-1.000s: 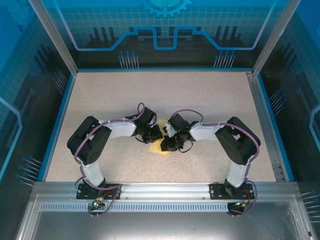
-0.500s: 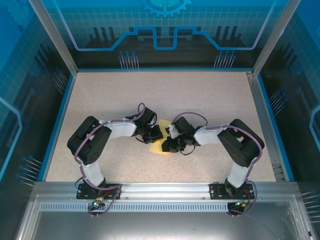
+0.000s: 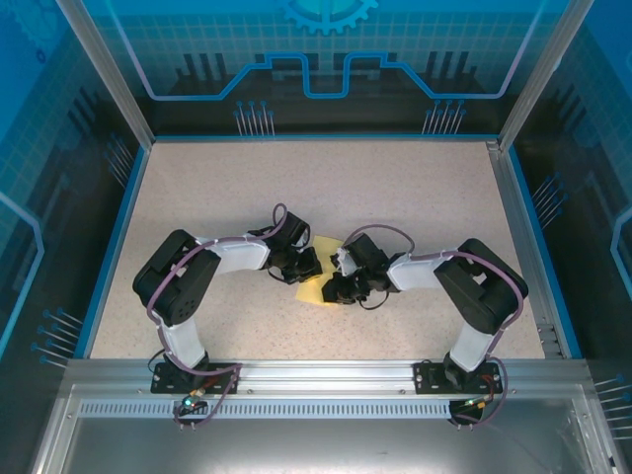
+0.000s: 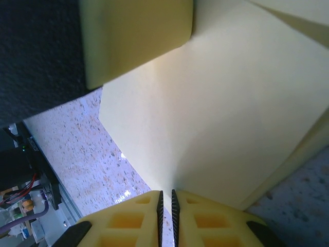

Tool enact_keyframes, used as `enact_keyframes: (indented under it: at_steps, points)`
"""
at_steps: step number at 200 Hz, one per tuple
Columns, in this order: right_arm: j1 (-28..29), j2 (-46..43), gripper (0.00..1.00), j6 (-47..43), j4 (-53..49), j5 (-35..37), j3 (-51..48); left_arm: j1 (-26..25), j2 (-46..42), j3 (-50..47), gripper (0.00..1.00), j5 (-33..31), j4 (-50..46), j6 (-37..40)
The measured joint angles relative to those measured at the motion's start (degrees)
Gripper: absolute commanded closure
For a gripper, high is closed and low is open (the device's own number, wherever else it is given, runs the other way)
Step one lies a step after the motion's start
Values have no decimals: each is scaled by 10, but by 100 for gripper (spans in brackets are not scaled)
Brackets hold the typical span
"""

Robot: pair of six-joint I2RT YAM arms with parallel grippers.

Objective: Fold a paper plane with a square sheet of paper (pick it up from the middle)
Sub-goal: Fold the triangle a second time at the center of the table.

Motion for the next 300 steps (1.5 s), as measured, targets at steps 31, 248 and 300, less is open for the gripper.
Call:
enact_keyframes:
  at_steps: [31, 248, 300]
  points:
    - [0, -3, 84, 6, -3, 1, -1, 0, 0, 0, 90, 0, 0, 2]
    - [5, -57, 85, 33, -52, 23, -31, -2, 0, 0, 90, 0, 0, 4]
    - [5, -102, 84, 36, -71, 33, 5, -2, 0, 0, 90, 1, 0, 4]
